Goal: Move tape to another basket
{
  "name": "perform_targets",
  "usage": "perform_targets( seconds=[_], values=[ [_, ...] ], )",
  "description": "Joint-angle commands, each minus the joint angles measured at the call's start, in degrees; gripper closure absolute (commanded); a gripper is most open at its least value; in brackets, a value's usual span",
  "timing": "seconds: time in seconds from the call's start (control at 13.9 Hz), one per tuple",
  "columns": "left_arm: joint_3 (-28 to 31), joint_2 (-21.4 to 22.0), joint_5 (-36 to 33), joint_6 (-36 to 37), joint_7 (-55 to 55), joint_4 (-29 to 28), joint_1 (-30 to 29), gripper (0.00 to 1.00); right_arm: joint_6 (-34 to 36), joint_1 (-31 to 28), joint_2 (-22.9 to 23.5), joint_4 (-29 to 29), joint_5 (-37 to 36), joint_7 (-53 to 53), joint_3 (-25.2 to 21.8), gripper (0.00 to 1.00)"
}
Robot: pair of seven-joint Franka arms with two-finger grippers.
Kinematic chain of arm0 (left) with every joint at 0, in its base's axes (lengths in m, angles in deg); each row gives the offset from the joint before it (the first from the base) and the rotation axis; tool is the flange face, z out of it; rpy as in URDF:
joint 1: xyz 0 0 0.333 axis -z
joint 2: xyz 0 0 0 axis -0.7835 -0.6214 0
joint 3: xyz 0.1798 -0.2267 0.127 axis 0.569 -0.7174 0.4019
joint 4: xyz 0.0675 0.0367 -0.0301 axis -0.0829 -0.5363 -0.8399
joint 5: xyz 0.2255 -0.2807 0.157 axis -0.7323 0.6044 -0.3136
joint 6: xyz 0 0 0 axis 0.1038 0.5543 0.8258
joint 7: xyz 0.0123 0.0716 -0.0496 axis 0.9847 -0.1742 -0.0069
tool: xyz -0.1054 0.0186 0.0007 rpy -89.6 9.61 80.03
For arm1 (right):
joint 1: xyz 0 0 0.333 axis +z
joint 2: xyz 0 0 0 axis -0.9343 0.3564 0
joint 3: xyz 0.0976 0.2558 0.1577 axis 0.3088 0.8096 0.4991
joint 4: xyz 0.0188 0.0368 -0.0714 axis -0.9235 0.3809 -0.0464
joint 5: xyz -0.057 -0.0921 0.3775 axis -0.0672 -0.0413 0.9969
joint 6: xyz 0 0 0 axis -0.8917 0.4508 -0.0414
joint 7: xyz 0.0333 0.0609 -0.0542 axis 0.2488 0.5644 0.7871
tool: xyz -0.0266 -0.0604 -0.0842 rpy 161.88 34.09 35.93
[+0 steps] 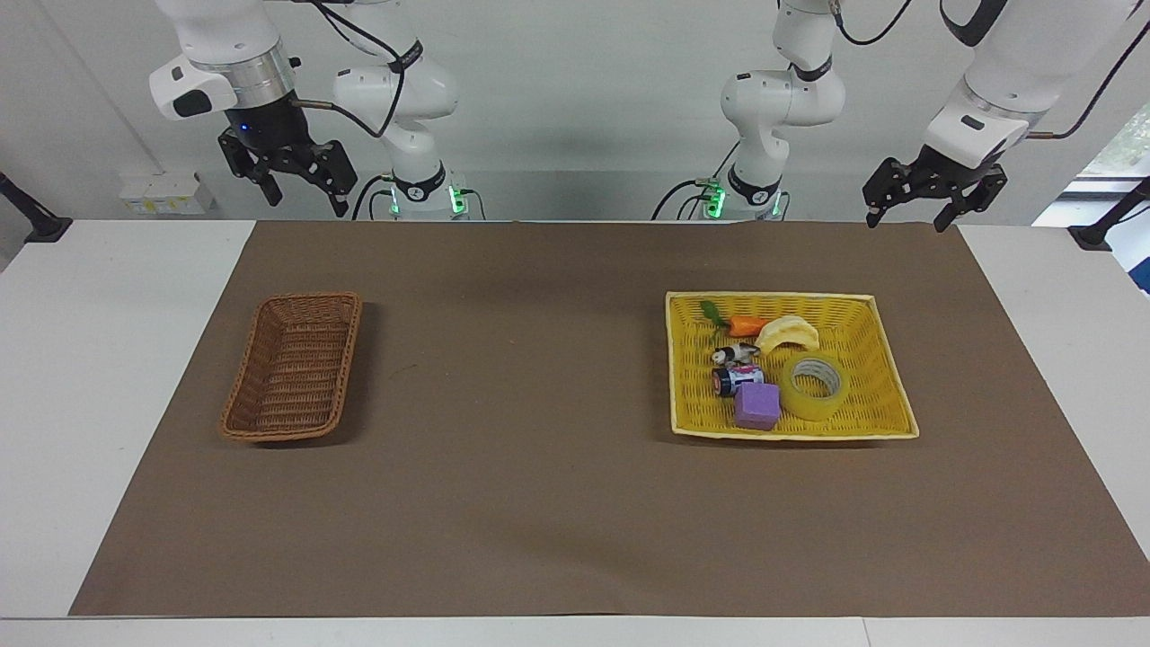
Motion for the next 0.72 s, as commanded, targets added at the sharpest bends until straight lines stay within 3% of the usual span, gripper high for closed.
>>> perform_targets(
  seconds=[0.0, 0.65],
  values=[
    [0.0, 1.5, -0.3, -0.6, -1.0, -1.9, -0.5, 0.0, 0.0, -0.7, -0.8, 0.7, 0.8, 1.6, 0.1, 0.0],
    [-0.1, 2.1, -0.3, -1.5, -0.6, -4.0, -1.4, 0.0, 0.0, -0.7, -0.8, 0.7, 0.8, 1.6, 0.1, 0.0]
  ],
)
